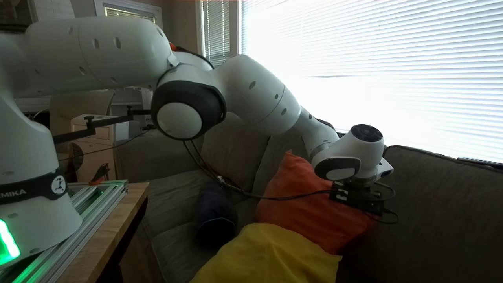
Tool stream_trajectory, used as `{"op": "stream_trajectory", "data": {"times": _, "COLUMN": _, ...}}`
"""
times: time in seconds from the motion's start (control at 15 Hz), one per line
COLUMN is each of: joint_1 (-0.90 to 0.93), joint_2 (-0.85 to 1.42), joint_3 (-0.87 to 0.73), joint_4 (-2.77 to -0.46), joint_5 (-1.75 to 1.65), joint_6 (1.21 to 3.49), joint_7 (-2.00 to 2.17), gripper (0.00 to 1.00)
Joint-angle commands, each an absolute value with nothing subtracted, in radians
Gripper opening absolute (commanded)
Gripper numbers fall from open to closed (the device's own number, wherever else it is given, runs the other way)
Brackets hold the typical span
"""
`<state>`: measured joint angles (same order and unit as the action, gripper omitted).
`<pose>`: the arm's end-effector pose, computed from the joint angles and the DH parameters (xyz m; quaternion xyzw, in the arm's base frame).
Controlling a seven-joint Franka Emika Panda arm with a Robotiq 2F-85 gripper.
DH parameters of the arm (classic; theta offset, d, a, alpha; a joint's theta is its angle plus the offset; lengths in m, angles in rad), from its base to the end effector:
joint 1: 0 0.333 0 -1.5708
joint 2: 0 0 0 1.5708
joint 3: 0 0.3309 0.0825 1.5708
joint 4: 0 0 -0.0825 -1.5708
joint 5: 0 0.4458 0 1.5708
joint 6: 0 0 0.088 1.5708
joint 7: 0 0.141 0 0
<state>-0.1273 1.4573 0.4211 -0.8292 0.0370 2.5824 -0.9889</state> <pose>0.8672 0.0861 -0.0094 -0.8855 -0.3839 -0.2364 0.1125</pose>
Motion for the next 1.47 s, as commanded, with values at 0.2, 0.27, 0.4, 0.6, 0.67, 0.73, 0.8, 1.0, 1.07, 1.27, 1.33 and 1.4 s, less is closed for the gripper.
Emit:
{"op": "stream_trajectory", "data": {"times": 0.2, "joint_1": -0.088, "joint_2": 1.489, "joint_3": 0.348, "joint_4": -0.772, "joint_5": 0.090, "joint_6": 2.551, "joint_7": -0.972, "gripper": 0.59}}
{"op": "stream_trajectory", "data": {"times": 0.27, "joint_1": -0.082, "joint_2": 1.487, "joint_3": 0.336, "joint_4": -0.756, "joint_5": 0.081, "joint_6": 2.537, "joint_7": -0.971, "gripper": 0.52}}
{"op": "stream_trajectory", "data": {"times": 0.4, "joint_1": -0.084, "joint_2": 1.480, "joint_3": 0.339, "joint_4": -0.731, "joint_5": 0.048, "joint_6": 2.512, "joint_7": -0.953, "gripper": 0.38}}
{"op": "stream_trajectory", "data": {"times": 0.6, "joint_1": -0.092, "joint_2": 1.448, "joint_3": 0.330, "joint_4": -0.729, "joint_5": 0.050, "joint_6": 2.457, "joint_7": -0.947, "gripper": 0.16}}
{"op": "stream_trajectory", "data": {"times": 0.67, "joint_1": -0.096, "joint_2": 1.439, "joint_3": 0.328, "joint_4": -0.729, "joint_5": 0.050, "joint_6": 2.438, "joint_7": -0.949, "gripper": 0.09}}
{"op": "stream_trajectory", "data": {"times": 0.73, "joint_1": -0.098, "joint_2": 1.428, "joint_3": 0.317, "joint_4": -0.731, "joint_5": 0.048, "joint_6": 2.416, "joint_7": -0.941, "gripper": 0.01}}
{"op": "stream_trajectory", "data": {"times": 0.8, "joint_1": -0.099, "joint_2": 1.419, "joint_3": 0.303, "joint_4": -0.734, "joint_5": 0.045, "joint_6": 2.398, "joint_7": -0.930, "gripper": 0.00}}
{"op": "stream_trajectory", "data": {"times": 1.0, "joint_1": -0.104, "joint_2": 1.396, "joint_3": 0.274, "joint_4": -0.739, "joint_5": 0.045, "joint_6": 2.352, "joint_7": -0.910, "gripper": 0.00}}
{"op": "stream_trajectory", "data": {"times": 1.07, "joint_1": -0.108, "joint_2": 1.387, "joint_3": 0.266, "joint_4": -0.744, "joint_5": 0.047, "joint_6": 2.346, "joint_7": -0.905, "gripper": 0.01}}
{"op": "stream_trajectory", "data": {"times": 1.27, "joint_1": -0.126, "joint_2": 1.350, "joint_3": 0.240, "joint_4": -0.761, "joint_5": 0.053, "joint_6": 2.370, "joint_7": -0.881, "gripper": 0.01}}
{"op": "stream_trajectory", "data": {"times": 1.33, "joint_1": -0.137, "joint_2": 1.332, "joint_3": 0.231, "joint_4": -0.769, "joint_5": 0.055, "joint_6": 2.387, "joint_7": -0.871, "gripper": 0.01}}
{"op": "stream_trajectory", "data": {"times": 1.4, "joint_1": -0.143, "joint_2": 1.320, "joint_3": 0.220, "joint_4": -0.771, "joint_5": 0.054, "joint_6": 2.398, "joint_7": -0.858, "gripper": 0.01}}
